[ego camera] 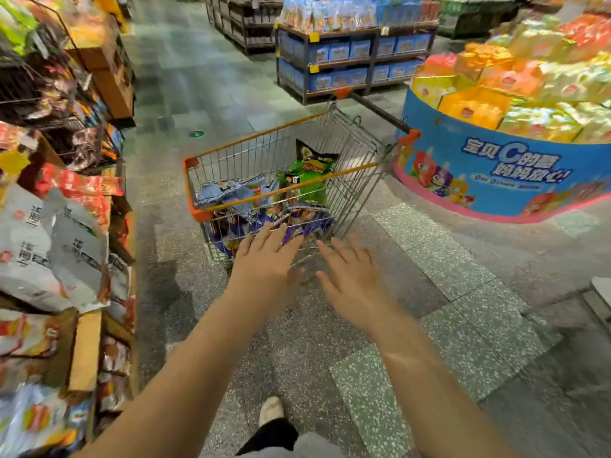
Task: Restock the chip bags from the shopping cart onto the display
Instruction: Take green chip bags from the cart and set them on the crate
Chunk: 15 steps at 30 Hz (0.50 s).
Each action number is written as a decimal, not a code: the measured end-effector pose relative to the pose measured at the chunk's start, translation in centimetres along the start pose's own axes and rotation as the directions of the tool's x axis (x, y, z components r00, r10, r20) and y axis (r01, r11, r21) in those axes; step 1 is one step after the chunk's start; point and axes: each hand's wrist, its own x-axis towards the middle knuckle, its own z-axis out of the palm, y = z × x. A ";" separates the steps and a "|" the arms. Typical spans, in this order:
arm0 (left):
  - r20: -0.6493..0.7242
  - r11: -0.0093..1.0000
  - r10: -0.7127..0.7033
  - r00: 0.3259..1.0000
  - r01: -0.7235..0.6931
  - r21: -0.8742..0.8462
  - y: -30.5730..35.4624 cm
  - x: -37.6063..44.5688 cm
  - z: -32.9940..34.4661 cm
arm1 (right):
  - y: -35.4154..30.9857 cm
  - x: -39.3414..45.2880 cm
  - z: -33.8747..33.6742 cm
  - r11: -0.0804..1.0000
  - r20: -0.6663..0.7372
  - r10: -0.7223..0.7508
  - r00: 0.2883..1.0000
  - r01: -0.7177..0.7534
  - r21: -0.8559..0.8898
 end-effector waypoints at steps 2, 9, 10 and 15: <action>-0.023 0.999 -0.024 0.999 0.024 0.031 -1.5 3.0 0.5 | 0.7 3.4 0.6 1.000 0.022 -0.010 1.000 0.010 0.003; 0.013 0.999 -0.024 1.000 0.024 -0.039 -5.6 17.7 1.9 | 4.8 17.8 0.6 0.999 0.057 -0.005 0.998 0.008 -0.048; 0.020 0.999 -0.014 1.000 0.015 -0.051 -6.2 20.0 1.8 | 5.5 20.1 0.2 0.998 0.053 0.006 0.999 -0.002 -0.064; 0.011 0.998 -0.020 1.000 0.021 -0.056 -8.5 30.3 1.0 | 7.9 30.0 -1.4 0.997 -0.040 0.032 0.999 -0.035 -0.076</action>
